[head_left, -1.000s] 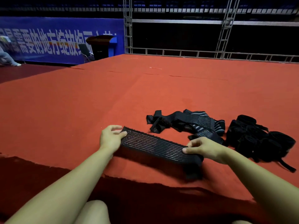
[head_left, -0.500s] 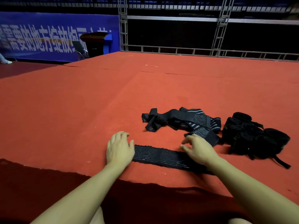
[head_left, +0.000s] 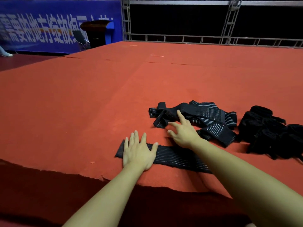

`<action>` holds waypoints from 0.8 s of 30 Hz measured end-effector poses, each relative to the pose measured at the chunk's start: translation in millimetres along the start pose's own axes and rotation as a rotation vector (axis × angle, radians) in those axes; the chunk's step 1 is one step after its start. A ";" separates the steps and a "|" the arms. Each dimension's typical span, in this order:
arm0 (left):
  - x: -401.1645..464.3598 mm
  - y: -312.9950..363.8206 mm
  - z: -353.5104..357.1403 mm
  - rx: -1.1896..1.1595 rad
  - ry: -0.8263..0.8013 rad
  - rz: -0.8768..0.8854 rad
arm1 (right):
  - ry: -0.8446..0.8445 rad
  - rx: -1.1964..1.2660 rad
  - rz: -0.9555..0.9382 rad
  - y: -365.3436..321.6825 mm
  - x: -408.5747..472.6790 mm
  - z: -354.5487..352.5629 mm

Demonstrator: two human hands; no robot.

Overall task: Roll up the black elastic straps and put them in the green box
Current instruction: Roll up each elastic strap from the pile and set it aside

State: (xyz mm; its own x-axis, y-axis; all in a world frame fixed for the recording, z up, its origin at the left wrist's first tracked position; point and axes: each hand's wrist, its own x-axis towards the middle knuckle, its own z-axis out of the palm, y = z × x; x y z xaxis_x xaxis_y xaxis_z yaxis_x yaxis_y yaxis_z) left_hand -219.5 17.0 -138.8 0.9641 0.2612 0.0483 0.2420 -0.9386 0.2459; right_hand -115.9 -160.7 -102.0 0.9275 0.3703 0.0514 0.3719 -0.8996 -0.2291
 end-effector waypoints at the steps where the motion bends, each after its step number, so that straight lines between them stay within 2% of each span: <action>1: 0.4 0.2 0.1 0.000 0.006 -0.002 | 0.006 -0.004 0.013 -1.6 9.1 -3.1; 8: 1.0 0.2 2.9 -0.014 0.025 -0.006 | -0.059 0.080 0.059 -5.0 49.9 -3.0; 10: 3.3 0.0 3.6 -0.017 0.030 -0.004 | 0.073 0.176 0.029 -5.4 54.5 -7.9; 13: 5.5 -0.5 4.6 -0.030 0.037 0.002 | 0.326 0.453 -0.009 -12.9 55.3 -31.3; 15: 5.0 -0.6 4.6 -0.032 0.043 0.000 | 0.399 0.656 -0.012 -21.1 53.8 -53.4; 20: 2.4 -1.2 3.0 -0.088 0.086 0.016 | 0.340 1.094 -0.063 -40.8 43.0 -86.7; 24: -1.1 -3.0 -4.5 -0.212 0.215 0.043 | 0.279 1.254 -0.096 -48.5 25.5 -95.7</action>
State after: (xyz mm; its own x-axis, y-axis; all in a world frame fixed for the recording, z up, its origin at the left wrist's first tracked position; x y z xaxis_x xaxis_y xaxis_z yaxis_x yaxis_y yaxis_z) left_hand -221.8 20.5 -135.2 0.9221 0.2852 0.2616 0.1514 -0.8879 0.4344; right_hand -106.6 -129.8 3.5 0.9325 0.2232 0.2838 0.2877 0.0154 -0.9576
